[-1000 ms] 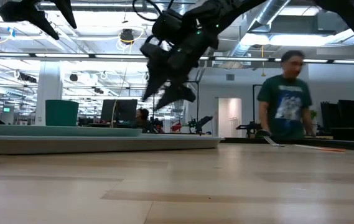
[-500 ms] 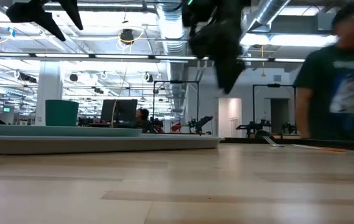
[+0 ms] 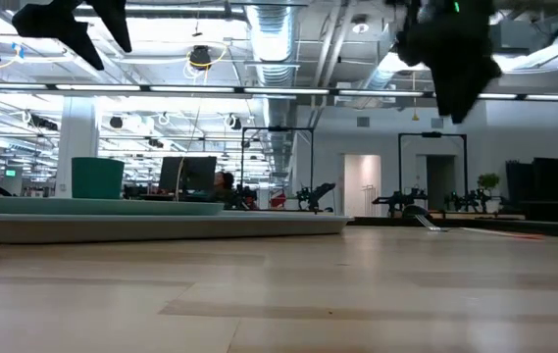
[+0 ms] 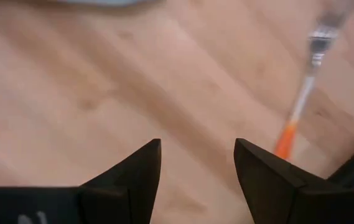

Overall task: Pick and place plate/cup/fork/spoon on tray
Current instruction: Put the orange fork on the gray tray to the right of the plate

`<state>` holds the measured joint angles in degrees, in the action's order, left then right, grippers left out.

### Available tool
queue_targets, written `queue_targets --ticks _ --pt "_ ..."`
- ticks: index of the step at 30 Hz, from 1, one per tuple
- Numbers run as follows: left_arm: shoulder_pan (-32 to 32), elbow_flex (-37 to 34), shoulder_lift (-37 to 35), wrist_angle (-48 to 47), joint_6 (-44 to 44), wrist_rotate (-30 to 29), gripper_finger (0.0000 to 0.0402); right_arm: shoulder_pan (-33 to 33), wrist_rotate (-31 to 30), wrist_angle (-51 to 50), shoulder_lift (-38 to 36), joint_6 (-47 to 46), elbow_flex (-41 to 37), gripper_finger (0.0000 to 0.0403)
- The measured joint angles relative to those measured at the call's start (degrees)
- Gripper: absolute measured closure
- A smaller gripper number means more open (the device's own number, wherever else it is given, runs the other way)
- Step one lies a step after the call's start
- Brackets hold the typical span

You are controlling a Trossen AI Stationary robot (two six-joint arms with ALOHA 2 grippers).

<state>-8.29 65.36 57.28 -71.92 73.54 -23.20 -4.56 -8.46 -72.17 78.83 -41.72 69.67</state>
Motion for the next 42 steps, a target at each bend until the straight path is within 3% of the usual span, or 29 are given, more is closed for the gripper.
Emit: queue_targets --ticks 4,7,14,23,35,38,42 --pt "-0.6 0.0 0.0 2.9 -0.2 0.3 0.0164 -3.2 -0.9 4.8 -3.6 -1.8 -9.8 0.0177" --pt "-0.7 0.0 0.0 5.1 -1.2 0.4 0.0164 -9.2 -0.8 9.4 -4.2 -1.3 -15.3 0.0177" --pt "-0.7 0.0 0.1 6.6 -1.7 0.4 0.0164 -23.4 -1.1 17.5 -4.2 9.9 -23.7 0.0177" --pt "-0.7 0.0 0.1 6.7 -1.7 0.0 0.0164 -33.8 0.4 26.9 -2.6 23.1 -26.1 0.0177" --pt "-0.7 0.0 0.1 6.7 -1.7 0.0 0.0164 -38.7 3.0 31.1 9.1 29.9 -26.1 0.0179" --pt "-0.7 0.0 0.1 6.7 -1.7 0.0 0.0164 -39.5 3.8 31.1 10.4 30.7 -26.0 0.0201" --pt "-0.7 0.0 0.1 6.7 -1.8 -0.1 0.0164 -40.3 4.6 30.9 10.7 30.8 -25.9 0.0272"
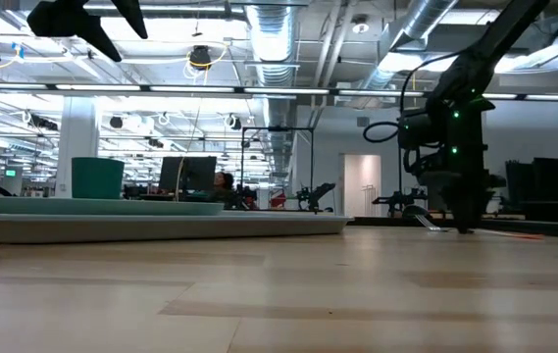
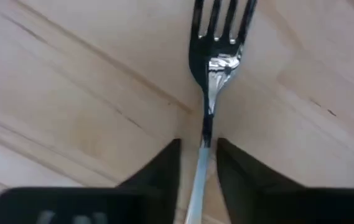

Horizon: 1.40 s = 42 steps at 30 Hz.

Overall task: Pick and place plate/cup/fork/spoon on tray
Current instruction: Put the orange fork on the gray tray to the right of the plate

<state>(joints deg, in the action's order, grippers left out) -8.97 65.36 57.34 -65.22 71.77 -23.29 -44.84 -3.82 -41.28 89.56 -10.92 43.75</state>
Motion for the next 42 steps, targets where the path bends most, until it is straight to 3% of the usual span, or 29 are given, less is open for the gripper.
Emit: queue_targets --ticks 5,7,13,21,29,35,42 --pt "0.0 0.0 0.0 0.0 -0.2 0.0 0.0164 0.2 0.9 -0.4 0.0 -0.3 0.0 0.0375" --pt "0.0 0.0 0.0 0.0 -0.5 0.0 0.0164 0.5 0.9 -0.5 0.0 -1.4 0.0 0.039" --pt "0.0 0.0 0.0 -0.1 -0.6 -0.5 0.0164 2.1 -0.8 -1.0 -2.3 -6.7 -0.2 0.0395" --pt "0.0 0.0 0.0 -0.1 -0.6 -0.9 0.0164 5.0 1.4 -3.0 -11.4 -16.0 -0.2 0.04" --pt "0.0 0.0 0.0 -0.1 -1.2 -1.9 0.0164 17.8 6.3 2.3 -18.9 -33.9 0.5 0.04" --pt "0.0 0.0 0.0 -0.4 -1.9 -1.8 0.0164 29.9 5.5 6.1 -16.1 -41.8 5.2 0.0401" --pt "0.0 0.0 0.0 -0.6 -2.8 -2.0 0.0164 37.7 3.9 8.0 -5.9 -43.0 15.6 0.0401"
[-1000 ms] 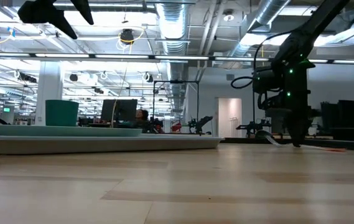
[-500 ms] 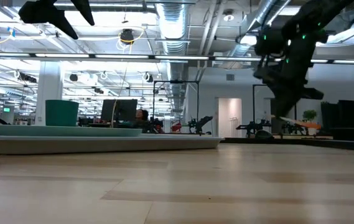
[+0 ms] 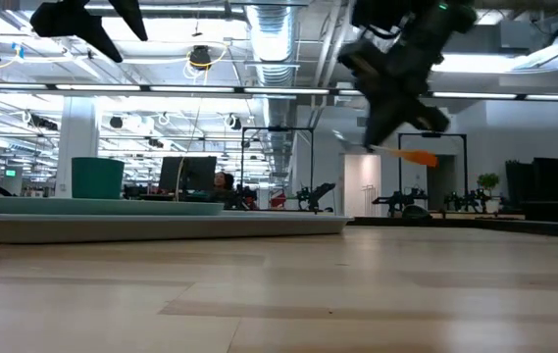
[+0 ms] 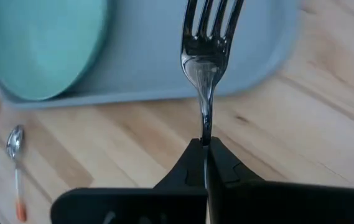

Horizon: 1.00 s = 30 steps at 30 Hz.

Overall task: Pick and place plate/cup/fork/spoon on tray
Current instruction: Put the orange fork on the gray tray to the right of the plate

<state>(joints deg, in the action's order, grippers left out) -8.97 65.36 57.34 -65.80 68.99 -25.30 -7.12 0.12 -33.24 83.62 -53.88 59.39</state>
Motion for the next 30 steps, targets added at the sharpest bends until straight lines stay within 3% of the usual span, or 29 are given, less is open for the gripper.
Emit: queue_targets --ticks 6,20,30 --pt "0.0 0.0 0.0 -0.5 0.0 0.0 0.0164 1.6 -0.1 -0.7 10.3 5.5 12.0 0.0401" --pt "0.0 0.0 0.0 -0.6 0.0 1.1 0.0164 -3.3 -0.1 -3.2 32.3 15.3 39.3 0.04" --pt "0.0 0.0 0.0 -0.7 0.1 1.1 0.0164 -7.0 -0.3 -9.9 46.4 18.5 52.1 0.04"
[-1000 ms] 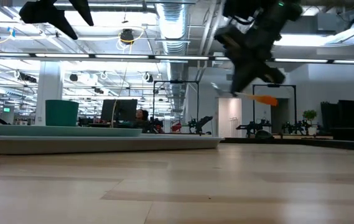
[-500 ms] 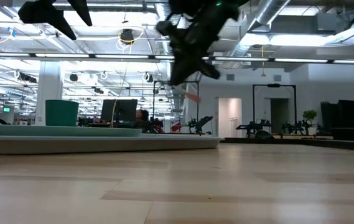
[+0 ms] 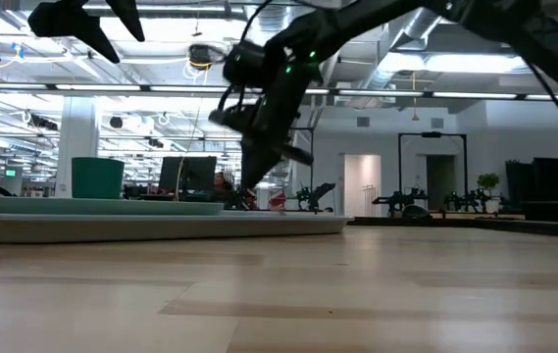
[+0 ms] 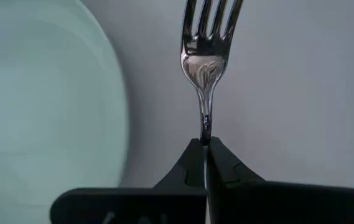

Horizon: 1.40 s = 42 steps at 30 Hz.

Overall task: Pick and place plate/cup/fork/spoon on tray
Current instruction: Put the orange fork on the gray tray to the right of the plate

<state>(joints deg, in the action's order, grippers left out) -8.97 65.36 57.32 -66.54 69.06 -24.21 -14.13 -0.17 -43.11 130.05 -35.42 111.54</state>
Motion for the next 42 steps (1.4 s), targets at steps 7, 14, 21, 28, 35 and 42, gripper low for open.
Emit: queue_targets --ticks 7,14,21,28,35,42 --pt "0.0 0.0 0.0 -0.1 0.0 0.0 0.0164 0.0 -4.7 -2.9 4.4 0.0 3.0 0.04" --pt "0.0 0.0 0.0 -0.5 0.0 -0.1 0.0164 -1.0 -7.2 -1.8 5.1 -0.6 3.1 0.04" --pt "0.0 0.0 0.0 -0.5 0.0 -0.1 0.0164 -0.4 -8.4 -2.0 5.3 -1.1 3.1 0.04" --pt "0.0 0.0 0.0 -0.5 0.0 -0.1 0.0164 -0.7 -8.8 -2.2 5.3 -1.3 3.1 0.0396" --pt "0.0 0.0 0.0 -0.5 0.0 -0.2 0.0164 -0.6 -8.8 -2.1 5.3 -1.6 3.1 0.0385" --pt "0.0 0.0 0.0 -0.5 0.0 -0.2 0.0164 -0.7 -8.8 -1.3 5.3 -1.6 3.0 0.0361"
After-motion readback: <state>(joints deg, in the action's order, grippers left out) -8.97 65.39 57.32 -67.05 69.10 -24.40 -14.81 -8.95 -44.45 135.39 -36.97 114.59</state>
